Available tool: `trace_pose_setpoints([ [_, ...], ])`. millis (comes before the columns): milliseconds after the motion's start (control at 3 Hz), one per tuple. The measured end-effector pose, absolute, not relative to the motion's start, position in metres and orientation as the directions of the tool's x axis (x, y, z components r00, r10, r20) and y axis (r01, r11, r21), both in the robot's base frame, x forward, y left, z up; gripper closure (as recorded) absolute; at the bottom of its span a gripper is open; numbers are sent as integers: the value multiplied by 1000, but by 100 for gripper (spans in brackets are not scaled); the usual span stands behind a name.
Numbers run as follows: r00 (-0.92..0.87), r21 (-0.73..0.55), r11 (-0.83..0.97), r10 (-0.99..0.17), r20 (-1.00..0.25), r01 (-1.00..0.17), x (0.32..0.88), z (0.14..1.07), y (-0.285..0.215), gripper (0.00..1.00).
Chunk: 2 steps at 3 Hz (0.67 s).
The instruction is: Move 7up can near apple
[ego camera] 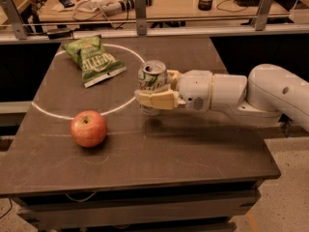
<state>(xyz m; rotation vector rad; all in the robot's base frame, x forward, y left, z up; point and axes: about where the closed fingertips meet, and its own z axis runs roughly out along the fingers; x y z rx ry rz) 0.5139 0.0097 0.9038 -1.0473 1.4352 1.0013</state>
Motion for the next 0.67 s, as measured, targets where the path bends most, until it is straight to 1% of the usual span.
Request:
trace_pose_setpoints([
  [667,-60,39,215,-91,-994,-976,502,902,33,100],
])
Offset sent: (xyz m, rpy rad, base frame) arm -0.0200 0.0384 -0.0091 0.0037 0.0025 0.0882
